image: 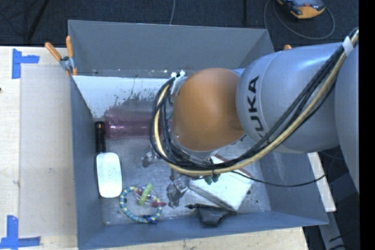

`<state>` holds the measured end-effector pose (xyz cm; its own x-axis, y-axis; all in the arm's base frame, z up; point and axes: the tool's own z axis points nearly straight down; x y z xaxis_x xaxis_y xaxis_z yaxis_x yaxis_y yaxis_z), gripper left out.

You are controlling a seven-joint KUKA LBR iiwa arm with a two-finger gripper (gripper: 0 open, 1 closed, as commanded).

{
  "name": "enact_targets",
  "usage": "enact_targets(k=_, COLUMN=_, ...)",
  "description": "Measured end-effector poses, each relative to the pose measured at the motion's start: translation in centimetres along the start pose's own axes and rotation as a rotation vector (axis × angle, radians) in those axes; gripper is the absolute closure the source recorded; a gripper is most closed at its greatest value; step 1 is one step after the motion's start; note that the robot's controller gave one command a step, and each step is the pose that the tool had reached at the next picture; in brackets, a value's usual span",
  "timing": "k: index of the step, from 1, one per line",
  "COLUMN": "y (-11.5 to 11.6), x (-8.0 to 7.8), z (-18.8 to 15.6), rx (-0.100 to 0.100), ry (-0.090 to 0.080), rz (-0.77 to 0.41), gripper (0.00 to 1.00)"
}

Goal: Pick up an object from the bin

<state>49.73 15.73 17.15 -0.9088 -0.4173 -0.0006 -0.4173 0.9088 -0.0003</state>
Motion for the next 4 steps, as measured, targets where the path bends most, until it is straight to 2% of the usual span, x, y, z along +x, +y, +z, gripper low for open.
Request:
enact_targets(k=1, y=1.8, x=-0.1, z=6.2, rx=0.0, ry=-0.003, rz=0.06, gripper=0.0)
enact_targets(k=2, y=-0.6, x=1.6, z=8.7, rx=0.011, ry=-0.038, rz=-0.51, gripper=1.0)
enact_targets(k=3, y=-0.6, x=1.6, z=8.7, rx=0.011, ry=-0.037, rz=-0.508, gripper=1.0)
enact_targets(k=4, y=-0.9, x=1.0, z=7.0, rx=0.0, ry=-0.004, rz=-0.496, gripper=1.0)
